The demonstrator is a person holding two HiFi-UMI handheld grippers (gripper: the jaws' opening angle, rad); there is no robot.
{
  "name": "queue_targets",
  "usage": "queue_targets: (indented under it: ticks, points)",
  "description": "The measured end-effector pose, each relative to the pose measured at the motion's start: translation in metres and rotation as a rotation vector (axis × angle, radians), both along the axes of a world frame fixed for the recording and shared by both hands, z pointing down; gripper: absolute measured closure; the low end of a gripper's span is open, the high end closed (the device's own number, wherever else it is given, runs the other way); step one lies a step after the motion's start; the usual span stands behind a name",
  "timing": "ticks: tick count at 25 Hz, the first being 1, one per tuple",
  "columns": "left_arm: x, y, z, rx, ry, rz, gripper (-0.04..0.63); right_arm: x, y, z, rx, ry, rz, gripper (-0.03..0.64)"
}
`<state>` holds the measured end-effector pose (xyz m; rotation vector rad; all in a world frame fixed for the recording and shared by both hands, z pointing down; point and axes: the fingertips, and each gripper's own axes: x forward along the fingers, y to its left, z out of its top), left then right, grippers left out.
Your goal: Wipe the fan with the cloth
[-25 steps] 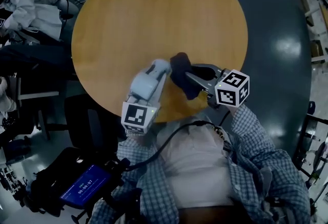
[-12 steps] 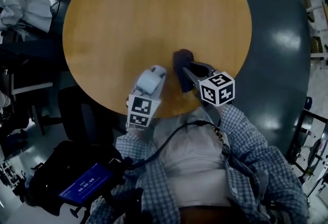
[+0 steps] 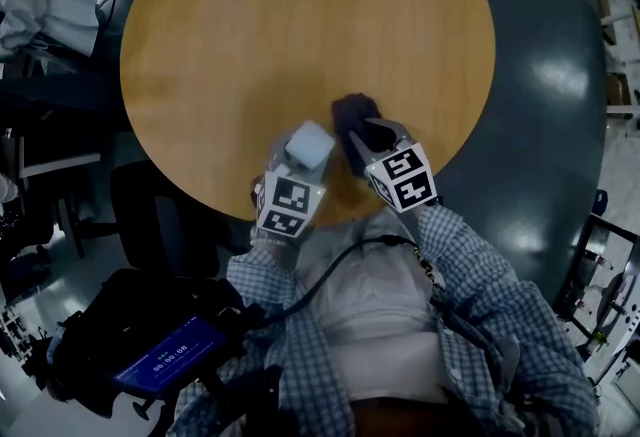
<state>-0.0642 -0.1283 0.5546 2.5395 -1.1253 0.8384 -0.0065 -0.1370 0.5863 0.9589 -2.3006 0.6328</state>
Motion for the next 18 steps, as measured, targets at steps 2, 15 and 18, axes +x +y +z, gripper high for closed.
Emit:
queue_targets:
  ticks: [2, 15, 18]
  points:
    - [0.000, -0.001, 0.001, 0.000, -0.002, -0.006, 0.453, 0.000, 0.000, 0.000, 0.002, 0.010, -0.008, 0.515]
    - [-0.012, 0.010, 0.005, -0.051, 0.039, -0.072, 0.422, 0.009, -0.005, -0.019, 0.028, -0.038, -0.017, 0.408]
    - [-0.018, 0.020, -0.009, -0.029, 0.037, -0.105, 0.422, 0.018, -0.003, -0.043, 0.071, -0.049, -0.011, 0.410]
